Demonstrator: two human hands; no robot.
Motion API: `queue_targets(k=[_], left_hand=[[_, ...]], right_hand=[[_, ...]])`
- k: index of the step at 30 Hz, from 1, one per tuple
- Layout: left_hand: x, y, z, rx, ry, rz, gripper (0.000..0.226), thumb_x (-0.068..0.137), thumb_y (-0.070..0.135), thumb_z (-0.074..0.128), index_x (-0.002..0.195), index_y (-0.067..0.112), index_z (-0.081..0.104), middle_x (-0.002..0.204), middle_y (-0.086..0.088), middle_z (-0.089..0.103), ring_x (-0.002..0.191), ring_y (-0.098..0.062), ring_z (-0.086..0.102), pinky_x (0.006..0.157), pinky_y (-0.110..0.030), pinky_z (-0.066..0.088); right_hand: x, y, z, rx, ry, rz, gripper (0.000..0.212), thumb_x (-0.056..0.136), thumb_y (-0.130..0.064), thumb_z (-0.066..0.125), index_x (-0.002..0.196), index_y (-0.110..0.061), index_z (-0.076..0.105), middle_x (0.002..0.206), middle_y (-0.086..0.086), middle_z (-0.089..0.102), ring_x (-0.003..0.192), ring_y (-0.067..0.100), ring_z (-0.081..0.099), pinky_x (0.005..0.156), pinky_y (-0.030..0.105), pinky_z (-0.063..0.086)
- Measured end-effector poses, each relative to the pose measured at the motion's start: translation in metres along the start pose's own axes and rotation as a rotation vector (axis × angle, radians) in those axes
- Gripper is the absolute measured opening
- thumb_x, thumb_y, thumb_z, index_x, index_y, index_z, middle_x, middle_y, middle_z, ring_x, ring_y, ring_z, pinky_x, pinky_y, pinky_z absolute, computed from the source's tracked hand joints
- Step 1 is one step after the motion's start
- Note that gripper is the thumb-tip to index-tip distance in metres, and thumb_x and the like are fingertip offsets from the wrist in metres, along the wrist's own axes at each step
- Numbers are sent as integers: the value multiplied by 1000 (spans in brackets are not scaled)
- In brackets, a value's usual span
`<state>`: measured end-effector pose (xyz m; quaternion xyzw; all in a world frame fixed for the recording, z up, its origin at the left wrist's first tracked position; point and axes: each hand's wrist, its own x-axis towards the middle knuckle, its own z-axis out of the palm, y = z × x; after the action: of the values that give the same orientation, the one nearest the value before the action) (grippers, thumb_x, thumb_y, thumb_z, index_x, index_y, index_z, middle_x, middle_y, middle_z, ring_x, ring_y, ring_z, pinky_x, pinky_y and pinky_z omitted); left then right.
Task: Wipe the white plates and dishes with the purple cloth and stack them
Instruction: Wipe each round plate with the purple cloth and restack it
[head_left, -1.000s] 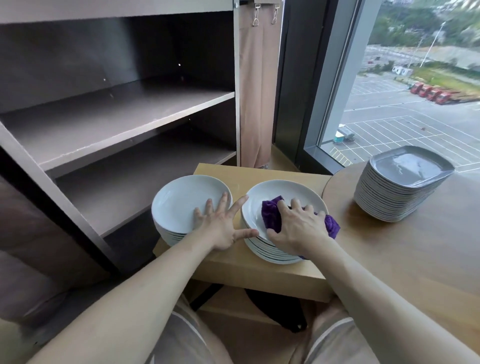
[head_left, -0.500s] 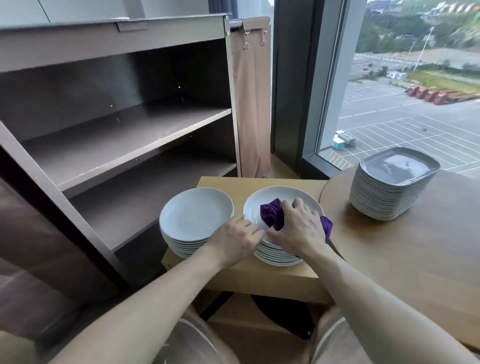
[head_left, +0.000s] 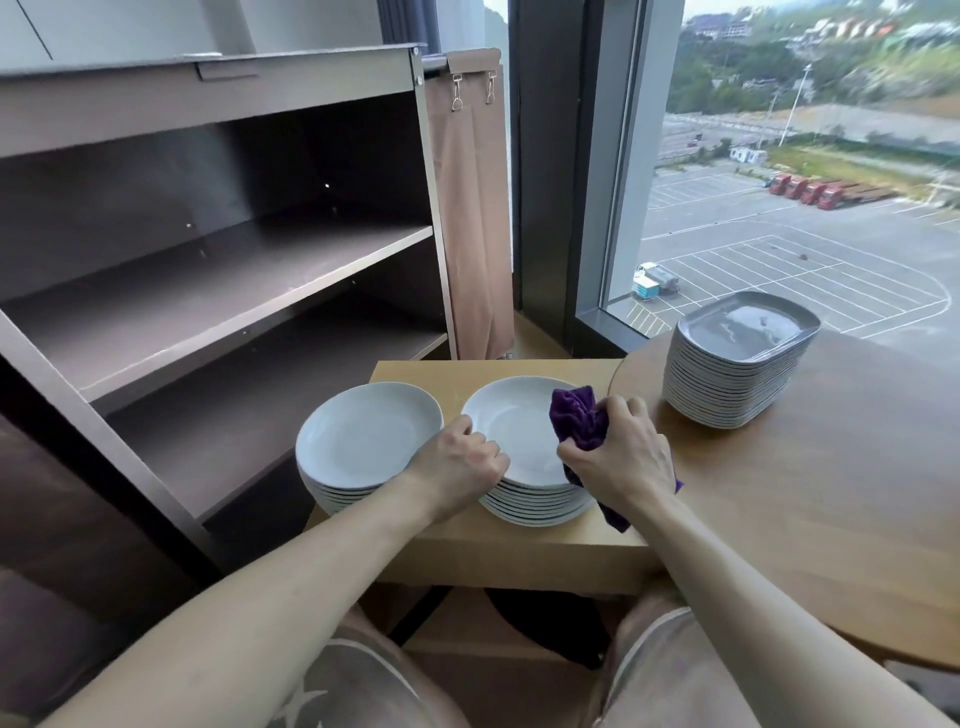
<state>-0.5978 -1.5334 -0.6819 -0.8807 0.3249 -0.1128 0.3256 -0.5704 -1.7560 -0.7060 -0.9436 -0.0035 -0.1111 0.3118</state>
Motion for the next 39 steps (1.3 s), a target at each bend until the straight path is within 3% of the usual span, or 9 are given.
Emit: queue_targets(k=[5,8,12,18,25,31,36,39], left_hand=[[1,-20,-14,26,194,-18,49,76,-15,24,60,19,54,56,0,49,51,-20,50,56,-27,44],[0,-33,-27,67,194,50,33,71,-11,45,68,19,59,61,-1,50,56,-22,51,60,-30,46],[-9,-52,-38,159,148,109,33,65,-9,60,70,23,59,62,4,49,56,-19,49,62,-31,44],[-44,-70,-32,109,72,-50,23,65,-5,68,74,15,64,62,-2,54,54,-24,53,57,-33,49],[-98,-66,-14,67,5,-255,23,54,-3,67,70,13,61,57,-4,51,48,-24,49,51,-30,40],[-121,-55,10,6,-61,-343,33,43,0,77,66,14,58,56,-3,51,47,-24,48,50,-30,38],[-124,-47,28,-38,-24,-405,31,50,4,82,65,15,58,56,-1,54,49,-23,51,53,-31,40],[-117,-48,37,-152,-75,-491,25,75,13,77,74,21,53,70,4,59,67,-22,60,68,-33,37]], right_hand=[[-1,3,-9,32,-18,34,52,74,-57,67,114,-26,52,107,-5,46,87,24,50,91,44,48],[-1,2,-12,35,-32,20,50,77,-55,68,113,-24,51,107,-3,46,89,25,53,92,46,49],[-4,4,-12,24,-38,3,47,77,-54,68,109,-25,49,106,-3,47,90,25,53,92,46,47],[-8,5,0,-40,-65,-66,53,75,-57,67,113,-25,49,105,-2,47,91,24,52,91,44,46],[-6,-2,21,-155,-91,-221,58,74,-60,69,116,-27,48,109,-4,46,95,20,49,84,38,37],[-7,-7,26,-157,-121,-229,58,74,-61,68,116,-26,48,111,-3,48,99,24,53,92,43,45],[-6,-4,27,-155,-112,-243,56,74,-62,67,113,-28,48,108,-4,47,93,22,51,89,41,46],[-3,-4,27,-155,-126,-247,48,73,-60,65,105,-28,47,104,-4,46,91,24,50,86,42,43]])
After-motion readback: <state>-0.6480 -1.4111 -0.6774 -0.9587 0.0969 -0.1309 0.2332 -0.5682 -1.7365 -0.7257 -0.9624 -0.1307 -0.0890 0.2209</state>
